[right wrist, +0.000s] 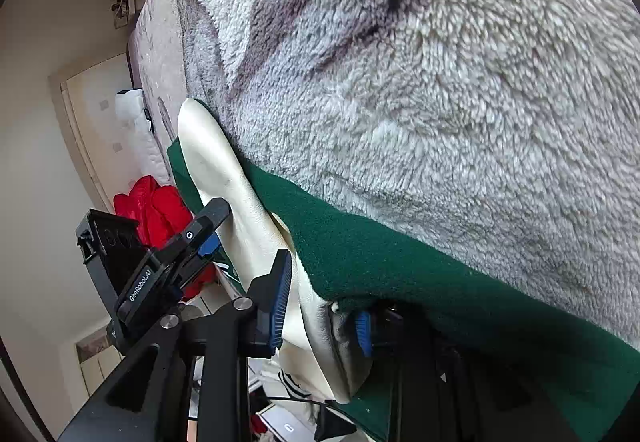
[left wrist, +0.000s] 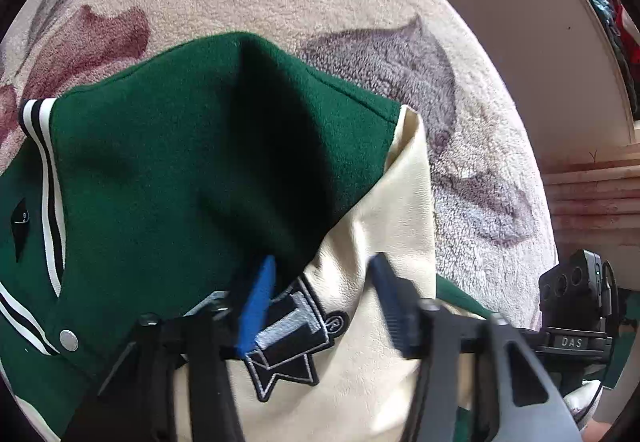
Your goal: Fold large clothes
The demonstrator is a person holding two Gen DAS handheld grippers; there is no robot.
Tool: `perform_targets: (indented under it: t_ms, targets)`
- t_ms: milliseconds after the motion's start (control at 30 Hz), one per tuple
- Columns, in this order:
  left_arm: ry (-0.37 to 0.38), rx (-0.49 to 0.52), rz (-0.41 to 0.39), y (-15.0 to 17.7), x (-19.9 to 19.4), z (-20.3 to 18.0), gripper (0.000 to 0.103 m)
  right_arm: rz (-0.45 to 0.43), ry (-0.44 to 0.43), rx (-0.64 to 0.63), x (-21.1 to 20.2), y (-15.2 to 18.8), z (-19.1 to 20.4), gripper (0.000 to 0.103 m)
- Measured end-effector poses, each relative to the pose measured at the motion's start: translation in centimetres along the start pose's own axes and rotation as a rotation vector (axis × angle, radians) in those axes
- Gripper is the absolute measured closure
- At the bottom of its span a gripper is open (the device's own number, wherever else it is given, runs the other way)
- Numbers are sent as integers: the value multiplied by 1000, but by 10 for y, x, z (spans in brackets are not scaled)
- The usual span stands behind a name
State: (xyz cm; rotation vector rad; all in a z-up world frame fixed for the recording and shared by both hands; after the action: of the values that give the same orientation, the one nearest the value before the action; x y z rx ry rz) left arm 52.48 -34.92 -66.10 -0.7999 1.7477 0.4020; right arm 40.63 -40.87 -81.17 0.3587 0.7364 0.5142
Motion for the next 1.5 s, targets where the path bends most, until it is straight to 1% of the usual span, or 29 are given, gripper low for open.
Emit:
perform_targets:
  t_ms: [33, 67, 133, 233, 333, 367, 433, 500, 533, 567, 600, 633, 700, 733, 767, 800, 833, 933, 1033, 1100, 1167, 1200, 1233, 1267, 1333, 1367, 1400, 1467, 1500]
  targets:
    - [18, -22, -20, 2, -6, 2, 82, -16, 5, -3, -1, -3, 1, 89]
    - [23, -55, -49, 4, -14, 8, 83, -37, 4, -3, -5, -6, -1, 91]
    - [0, -104, -86, 12, -25, 27, 91, -71, -20, 13, -13, -12, -3, 93]
    - [-13, -183, -63, 34, -24, 63, 96, -124, -13, 13, -21, -21, -2, 94]
    - [-15, -243, -56, 38, -22, 86, 95, -115, 33, 19, -15, -26, -6, 94]
    - [-53, -267, -60, 40, -29, 93, 95, -98, 57, 16, -13, -27, -6, 93]
    - [-78, -310, -108, 45, -47, 99, 93, -70, 105, -2, -12, -24, -3, 87]
    - [-115, -348, -192, 62, -77, 104, 90, -44, 179, -57, -21, -18, 2, 71]
    - [-167, -373, -217, 77, -92, 110, 78, -40, 222, -95, -28, -12, 6, 54]
    - [-207, -392, -232, 88, -102, 118, 66, -39, 288, -150, -36, -4, 10, 42]
    - [-253, -419, -261, 109, -116, 124, 36, -40, 352, -206, -42, 5, 15, 40]
    - [-290, -442, -280, 132, -132, 135, 16, -38, 425, -271, -47, 17, 20, 40]
    - [-397, -521, -291, 190, -149, 153, 15, -20, 533, -405, -47, 44, 34, 40]
    - [-463, -577, -279, 231, -158, 163, 15, -6, 576, -469, -41, 61, 41, 40]
    - [-503, -620, -267, 259, -161, 170, 15, 17, 620, -552, -29, 82, 51, 40]
    - [-560, -694, -236, 305, -166, 180, 15, 44, 641, -623, -15, 104, 58, 40]
    - [-580, -744, -221, 334, -167, 185, 15, 78, 663, -704, 4, 131, 67, 40]
    - [-596, -1005, -161, 475, -176, 197, 15, 169, 748, -983, 77, 218, 74, 40]
    - [-610, -1197, -98, 587, -169, 186, 16, 277, 819, -1215, 169, 295, 76, 40]
    - [-575, -1295, -86, 641, -165, 170, 16, 320, 894, -1414, 224, 340, 69, 40]
    - [-537, -1396, -78, 692, -158, 152, 16, 285, 1022, -1599, 262, 364, 56, 42]
    - [-501, -1435, -88, 706, -153, 144, 16, 260, 1060, -1646, 276, 367, 51, 52]
    - [-470, -1482, -96, 724, -149, 133, 16, 225, 1057, -1622, 286, 369, 51, 77]
    - [-445, -1507, -109, 735, -148, 124, 16, 187, 1046, -1568, 290, 368, 55, 82]
    - [-356, -1555, -164, 741, -140, 108, 16, 84, 1006, -1543, 294, 374, 73, 86]
    - [-325, -1564, -186, 741, -137, 105, 16, 36, 966, -1552, 294, 381, 85, 87]
    - [-267, -1569, -223, 735, -131, 100, 16, 13, 929, -1581, 295, 391, 94, 87]
    - [-158, -1561, -281, 717, -116, 100, 16, 21, 886, -1643, 305, 411, 100, 86]
    - [-109, -1552, -313, 705, -110, 99, 16, 55, 879, -1648, 311, 415, 96, 85]
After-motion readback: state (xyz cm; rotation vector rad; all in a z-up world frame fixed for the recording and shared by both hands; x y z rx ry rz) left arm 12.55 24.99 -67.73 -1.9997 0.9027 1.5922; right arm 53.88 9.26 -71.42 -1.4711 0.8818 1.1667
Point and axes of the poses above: each gripper's, at about its wrist camera, not at the fingertips, and x roughly the way its jaws point, z to its left, y to its underside, the point moved 9 cm from there along x, roughly the way its jaws point, and after that the axes turned 6 degrees about x, right-handed, at the moved point
